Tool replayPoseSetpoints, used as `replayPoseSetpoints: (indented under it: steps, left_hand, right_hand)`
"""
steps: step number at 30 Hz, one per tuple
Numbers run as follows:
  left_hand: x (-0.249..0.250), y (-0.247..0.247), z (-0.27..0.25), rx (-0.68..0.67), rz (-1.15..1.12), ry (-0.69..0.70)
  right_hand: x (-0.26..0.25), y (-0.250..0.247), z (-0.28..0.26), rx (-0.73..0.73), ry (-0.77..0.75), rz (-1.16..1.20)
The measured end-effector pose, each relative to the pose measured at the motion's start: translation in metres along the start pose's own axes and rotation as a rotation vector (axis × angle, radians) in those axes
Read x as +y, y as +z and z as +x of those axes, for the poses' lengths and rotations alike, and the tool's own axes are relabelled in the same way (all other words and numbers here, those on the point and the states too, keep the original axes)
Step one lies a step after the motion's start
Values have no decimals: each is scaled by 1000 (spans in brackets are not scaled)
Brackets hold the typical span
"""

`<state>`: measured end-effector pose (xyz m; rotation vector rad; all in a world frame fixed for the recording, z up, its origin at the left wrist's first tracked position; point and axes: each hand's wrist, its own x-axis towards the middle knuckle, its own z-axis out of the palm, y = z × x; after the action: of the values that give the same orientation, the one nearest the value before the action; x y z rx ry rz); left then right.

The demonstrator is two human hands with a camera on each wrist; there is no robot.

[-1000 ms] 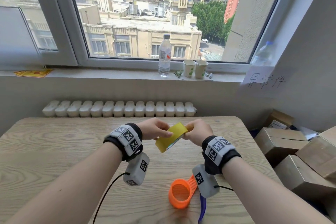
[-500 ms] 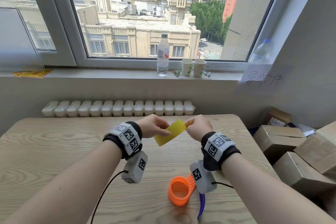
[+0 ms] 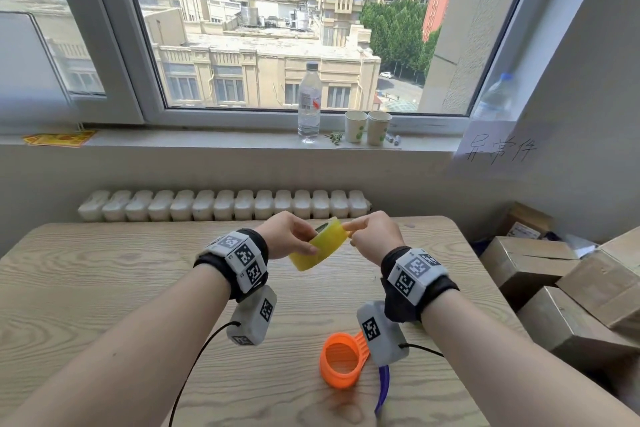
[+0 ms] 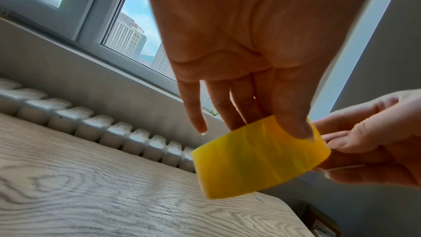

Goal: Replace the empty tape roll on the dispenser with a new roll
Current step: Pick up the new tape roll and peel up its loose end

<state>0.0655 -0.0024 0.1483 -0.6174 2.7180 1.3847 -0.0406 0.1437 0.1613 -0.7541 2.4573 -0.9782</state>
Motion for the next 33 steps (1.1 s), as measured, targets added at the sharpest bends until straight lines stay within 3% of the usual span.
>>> replayPoseSetpoints:
  steps: [6, 13, 17, 19, 33]
  left_hand:
    - [-1, 2, 0, 15, 106, -23]
    - [6, 1, 0, 49, -27, -32]
    - [17, 1, 0, -3, -80, -30]
    - [21, 0, 0, -4, -92, -21]
    - [24, -9, 2, -24, -181, -6]
  right_hand:
    - [-8, 5, -4, -55, -87, -37]
    - [1, 6, -1, -111, -129, -172]
    - [-5, 4, 0, -38, -254, -427]
    - [-7, -1, 1, -3, -247, -457]
    - [3, -12, 19, -129, -5, 3]
